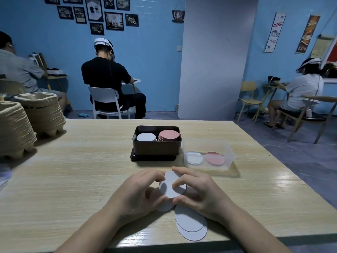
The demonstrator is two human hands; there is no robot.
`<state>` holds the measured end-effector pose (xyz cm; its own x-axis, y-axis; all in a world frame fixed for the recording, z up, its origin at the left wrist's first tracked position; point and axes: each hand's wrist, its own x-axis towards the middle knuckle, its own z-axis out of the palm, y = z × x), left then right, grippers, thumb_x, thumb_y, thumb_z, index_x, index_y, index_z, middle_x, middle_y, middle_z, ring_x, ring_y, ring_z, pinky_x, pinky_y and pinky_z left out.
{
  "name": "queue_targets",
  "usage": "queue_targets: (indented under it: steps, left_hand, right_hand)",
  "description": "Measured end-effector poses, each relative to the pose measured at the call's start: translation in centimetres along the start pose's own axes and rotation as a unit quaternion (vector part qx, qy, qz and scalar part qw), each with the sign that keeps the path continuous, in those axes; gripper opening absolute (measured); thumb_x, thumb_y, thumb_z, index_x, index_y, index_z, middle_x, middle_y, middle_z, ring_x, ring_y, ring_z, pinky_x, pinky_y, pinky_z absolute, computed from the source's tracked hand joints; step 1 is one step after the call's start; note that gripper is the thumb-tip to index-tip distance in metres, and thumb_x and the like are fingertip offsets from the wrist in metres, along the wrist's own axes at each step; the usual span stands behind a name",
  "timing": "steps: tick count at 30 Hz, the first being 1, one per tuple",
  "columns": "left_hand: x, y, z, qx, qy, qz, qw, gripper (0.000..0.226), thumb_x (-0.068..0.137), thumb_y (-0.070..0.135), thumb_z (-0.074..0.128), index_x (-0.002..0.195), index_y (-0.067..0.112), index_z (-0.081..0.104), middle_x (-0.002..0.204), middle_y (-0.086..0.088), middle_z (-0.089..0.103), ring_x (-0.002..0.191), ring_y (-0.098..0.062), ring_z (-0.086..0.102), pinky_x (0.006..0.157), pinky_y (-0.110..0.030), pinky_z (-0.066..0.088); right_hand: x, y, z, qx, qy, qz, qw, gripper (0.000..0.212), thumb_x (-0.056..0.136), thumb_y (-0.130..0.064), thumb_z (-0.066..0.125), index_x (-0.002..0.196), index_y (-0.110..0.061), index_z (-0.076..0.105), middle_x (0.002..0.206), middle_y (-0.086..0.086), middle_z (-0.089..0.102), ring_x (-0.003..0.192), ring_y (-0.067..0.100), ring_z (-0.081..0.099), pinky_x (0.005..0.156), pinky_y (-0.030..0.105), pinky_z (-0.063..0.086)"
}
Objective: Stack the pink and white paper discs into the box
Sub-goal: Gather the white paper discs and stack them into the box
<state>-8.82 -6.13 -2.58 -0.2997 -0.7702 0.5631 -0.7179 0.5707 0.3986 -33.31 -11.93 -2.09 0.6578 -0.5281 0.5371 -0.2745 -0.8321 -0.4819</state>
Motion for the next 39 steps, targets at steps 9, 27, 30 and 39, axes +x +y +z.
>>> queue_targets:
  steps: [9,27,30,39]
  left_hand:
    - [0.1,0.0,0.1,-0.008,-0.022,0.001,1.000,0.039,0.082,0.047,0.083,0.107,0.025,0.063,0.108,0.015,0.068,0.093,0.000,0.060,0.073,-0.027,0.056]
    - [0.1,0.4,-0.8,0.063,-0.080,-0.027,0.994,0.056,0.074,0.065,0.073,0.120,0.037,0.057,0.111,0.023,0.060,0.104,0.000,0.053,0.093,-0.028,0.046]
    - [0.2,0.2,-0.6,0.062,-0.092,-0.036,0.993,0.058,0.069,0.066,0.076,0.117,0.037,0.059,0.110,0.024,0.060,0.104,0.000,0.053,0.093,-0.028,0.045]
    - [-0.1,0.5,-0.8,0.070,-0.040,-0.089,0.993,0.043,0.072,0.062,0.070,0.104,0.034,0.059,0.093,0.026,0.055,0.087,0.002,0.051,0.073,-0.024,0.046]
  right_hand:
    - [-0.1,-0.1,-0.1,-0.003,-0.002,-0.001,1.000,0.023,0.090,-0.045,0.077,0.100,-0.027,0.069,0.148,0.000,0.058,0.139,0.001,0.050,0.107,0.025,0.047]
    - [-0.6,0.2,-1.0,-0.042,0.010,0.076,0.996,0.027,0.075,-0.050,0.081,0.090,-0.031,0.068,0.125,-0.016,0.061,0.117,0.001,0.058,0.092,0.022,0.048]
    - [-0.9,0.2,-1.0,-0.041,0.013,0.085,0.995,0.027,0.075,-0.049,0.082,0.089,-0.032,0.067,0.125,-0.015,0.061,0.116,0.003,0.059,0.093,0.025,0.049]
    - [-0.8,0.4,-0.9,-0.032,0.032,0.099,0.994,0.026,0.075,-0.045,0.081,0.087,-0.028,0.066,0.124,-0.017,0.061,0.116,0.004,0.060,0.084,0.029,0.053]
